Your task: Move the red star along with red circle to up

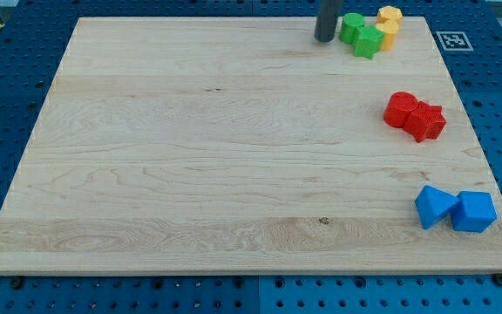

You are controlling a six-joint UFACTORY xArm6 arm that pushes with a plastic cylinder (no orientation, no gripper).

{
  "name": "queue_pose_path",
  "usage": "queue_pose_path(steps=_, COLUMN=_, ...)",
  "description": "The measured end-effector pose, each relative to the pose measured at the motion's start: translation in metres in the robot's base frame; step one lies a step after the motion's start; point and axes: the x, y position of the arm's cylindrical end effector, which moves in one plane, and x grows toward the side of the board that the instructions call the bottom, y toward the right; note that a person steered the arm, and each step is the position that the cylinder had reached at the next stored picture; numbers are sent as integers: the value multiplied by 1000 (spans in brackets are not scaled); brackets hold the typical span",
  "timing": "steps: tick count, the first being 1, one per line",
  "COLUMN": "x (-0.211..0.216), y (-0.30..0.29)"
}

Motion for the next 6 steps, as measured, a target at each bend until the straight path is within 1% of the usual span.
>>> queue_pose_path(steps=1, x=52, y=-23)
queue_pose_path(steps=2, x=126, y=-23)
queue_pose_path(steps=3, x=198, y=-11)
queue_pose_path(steps=4, x=235, y=35)
queue_pose_path(steps=5, x=235, y=82)
queue_pose_path(steps=6, x=234, y=117)
